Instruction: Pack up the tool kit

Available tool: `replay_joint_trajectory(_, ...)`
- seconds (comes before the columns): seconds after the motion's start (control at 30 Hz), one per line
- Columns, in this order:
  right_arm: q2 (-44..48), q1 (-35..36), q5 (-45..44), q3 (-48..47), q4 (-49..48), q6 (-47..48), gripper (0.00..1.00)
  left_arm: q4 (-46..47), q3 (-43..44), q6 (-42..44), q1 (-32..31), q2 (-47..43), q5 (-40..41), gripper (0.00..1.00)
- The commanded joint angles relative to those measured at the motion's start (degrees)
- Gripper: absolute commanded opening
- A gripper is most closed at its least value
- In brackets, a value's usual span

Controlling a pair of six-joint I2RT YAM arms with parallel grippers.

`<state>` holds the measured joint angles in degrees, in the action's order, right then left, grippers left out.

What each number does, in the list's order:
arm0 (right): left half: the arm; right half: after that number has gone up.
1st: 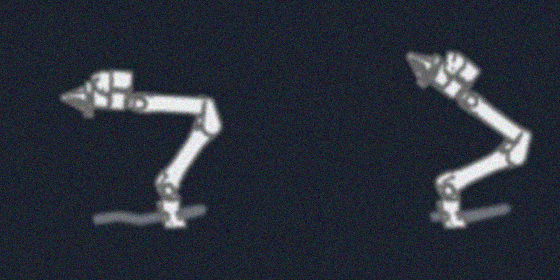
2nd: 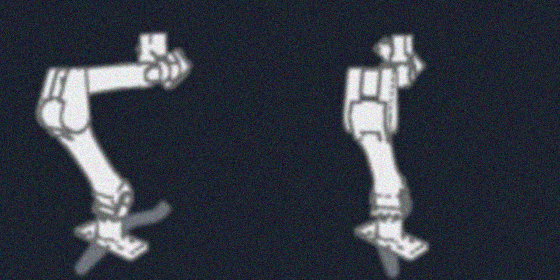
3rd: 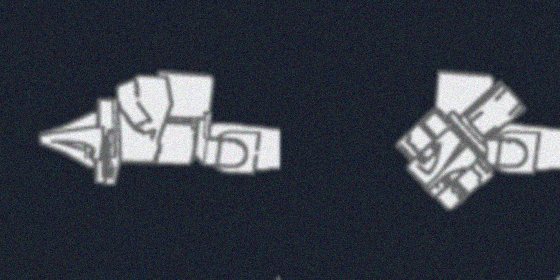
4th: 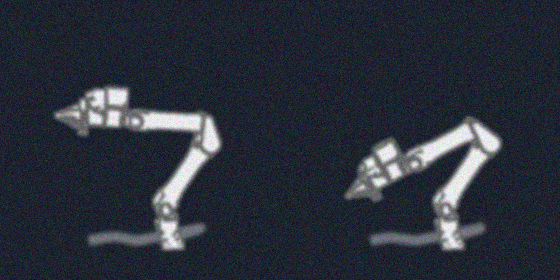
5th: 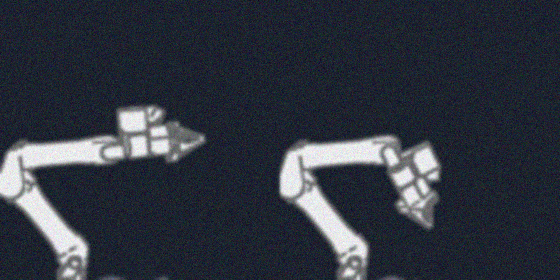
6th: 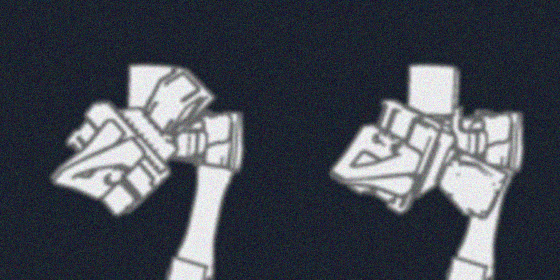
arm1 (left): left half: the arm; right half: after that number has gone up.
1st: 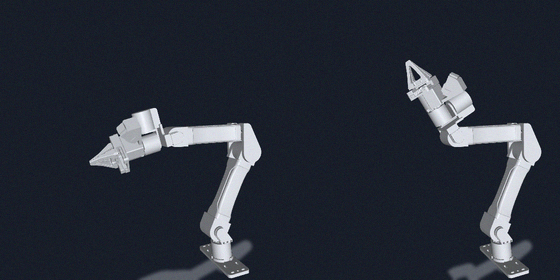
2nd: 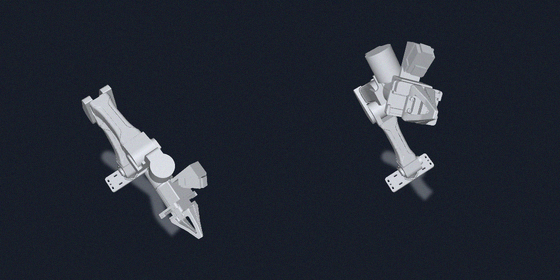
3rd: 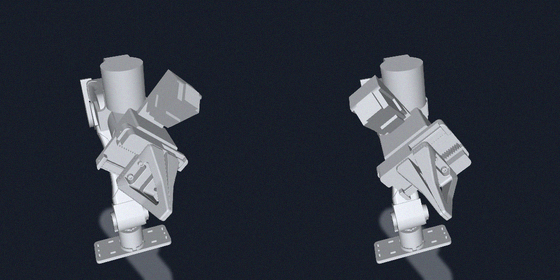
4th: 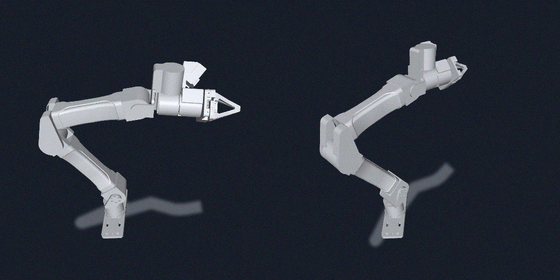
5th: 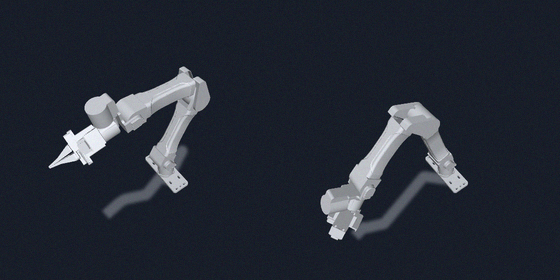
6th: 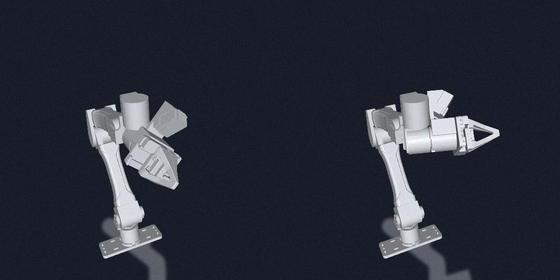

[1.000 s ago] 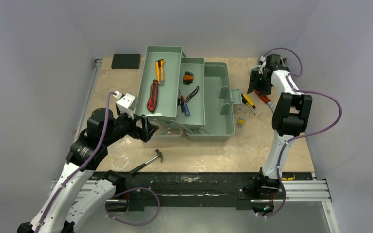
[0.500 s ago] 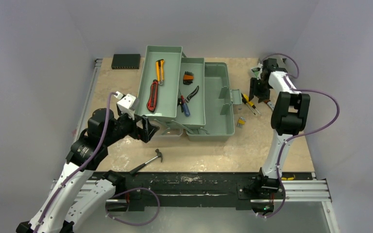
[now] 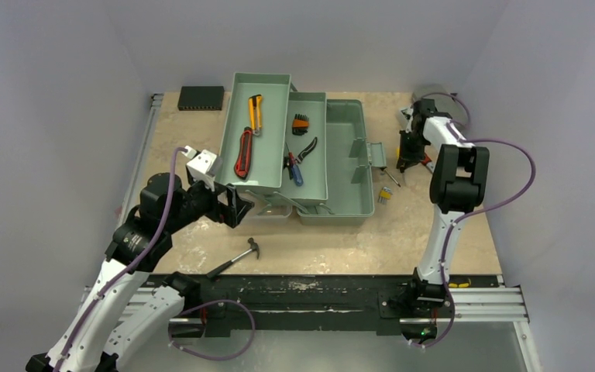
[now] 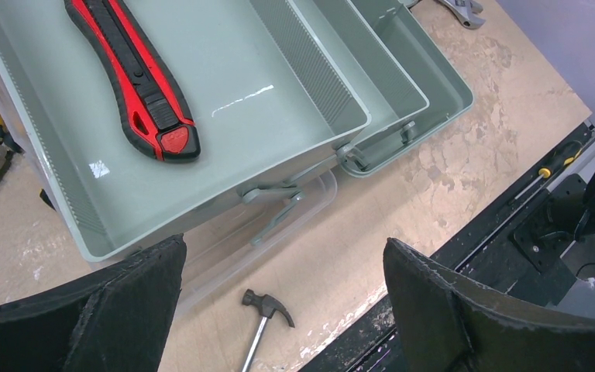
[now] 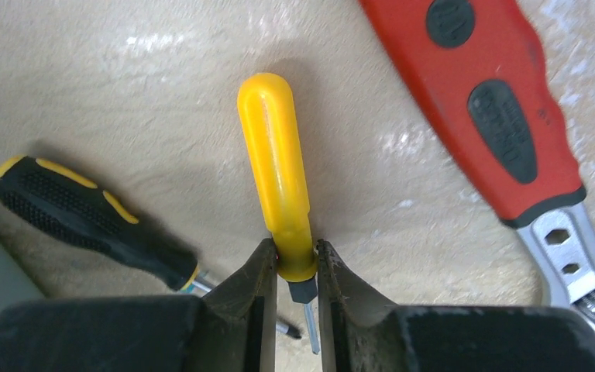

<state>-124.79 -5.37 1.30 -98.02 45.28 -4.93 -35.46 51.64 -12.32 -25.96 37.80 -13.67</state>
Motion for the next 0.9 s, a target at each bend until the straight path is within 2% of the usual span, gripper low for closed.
replay_joint_trajectory(0.0, 7.59, 0.05, 3.67, 1.89, -1.59, -1.18, 0.0, 2.02, -0.21, 1.42, -0.24, -0.28, 0.21, 0.95)
replay_joint_trajectory(0.5, 22.49, 0.09, 0.93, 4.11, -2.94, -6.09, 0.0, 1.95, -0.23, 1.51, -0.24, -0.54, 0.63, 0.95)
replay_joint_trajectory(0.87, 27.24, 0.05, 3.13, 5.03, -3.98, -6.89, 0.0, 1.92, -0.3, 1.53, -0.23, -0.89, 0.59, 0.95)
